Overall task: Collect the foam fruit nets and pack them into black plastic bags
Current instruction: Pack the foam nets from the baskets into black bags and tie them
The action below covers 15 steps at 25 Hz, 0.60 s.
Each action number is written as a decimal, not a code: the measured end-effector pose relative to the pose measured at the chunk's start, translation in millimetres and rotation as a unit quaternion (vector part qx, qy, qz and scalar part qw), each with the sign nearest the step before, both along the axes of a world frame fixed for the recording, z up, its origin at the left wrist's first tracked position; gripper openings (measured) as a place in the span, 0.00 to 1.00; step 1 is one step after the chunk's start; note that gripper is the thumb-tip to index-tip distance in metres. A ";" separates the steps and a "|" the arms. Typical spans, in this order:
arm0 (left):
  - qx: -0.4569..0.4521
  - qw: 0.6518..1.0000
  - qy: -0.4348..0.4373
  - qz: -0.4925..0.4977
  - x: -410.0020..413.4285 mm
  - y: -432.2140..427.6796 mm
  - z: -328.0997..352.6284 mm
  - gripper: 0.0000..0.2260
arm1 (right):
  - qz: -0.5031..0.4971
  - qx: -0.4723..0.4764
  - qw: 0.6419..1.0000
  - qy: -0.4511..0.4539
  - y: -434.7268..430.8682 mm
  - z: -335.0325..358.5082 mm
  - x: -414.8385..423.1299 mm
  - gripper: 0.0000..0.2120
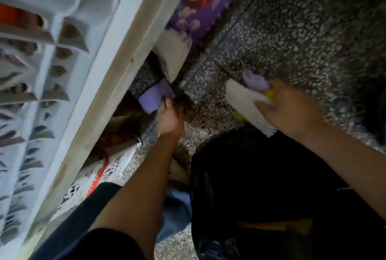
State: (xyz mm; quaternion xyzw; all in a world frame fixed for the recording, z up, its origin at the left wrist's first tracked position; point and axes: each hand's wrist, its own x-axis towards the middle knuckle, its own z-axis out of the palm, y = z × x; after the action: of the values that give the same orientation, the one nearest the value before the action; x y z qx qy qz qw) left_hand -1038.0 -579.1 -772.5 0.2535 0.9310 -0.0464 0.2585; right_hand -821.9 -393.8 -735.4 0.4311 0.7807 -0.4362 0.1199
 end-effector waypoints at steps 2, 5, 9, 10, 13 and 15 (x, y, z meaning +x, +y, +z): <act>-0.032 0.999 0.001 0.032 -17.5 -4.9 -14.7 0.27 | 0.002 -0.020 1.000 0.005 -6.6 -9.1 0.3 0.19; -0.043 0.995 -0.011 0.085 -26.4 0.3 -30.3 0.29 | -0.014 -0.031 0.999 0.027 -10.9 -21.8 -3.8 0.21; -0.010 0.997 0.026 0.079 2.1 6.3 -34.4 0.22 | -0.055 -0.039 0.996 0.052 -8.4 -29.5 -11.9 0.23; 0.031 0.998 0.011 0.049 15.5 4.7 -31.5 0.20 | -0.064 -0.040 0.996 0.047 -8.6 -29.5 -11.8 0.24; 0.096 0.994 -0.020 -0.042 42.5 -2.9 -23.7 0.19 | -0.069 -0.043 0.995 0.052 -12.8 -26.9 -5.9 0.27; 0.047 0.999 -0.008 -0.017 46.0 0.8 -20.3 0.23 | -0.074 -0.057 0.995 0.047 -12.7 -24.9 0.8 0.28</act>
State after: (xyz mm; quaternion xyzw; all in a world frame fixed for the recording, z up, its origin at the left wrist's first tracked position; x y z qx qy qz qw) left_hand -992.1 -578.2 -792.8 0.2816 0.9256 -0.0051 0.2528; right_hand -821.1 -406.5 -760.2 0.4590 0.7252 -0.5077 0.0749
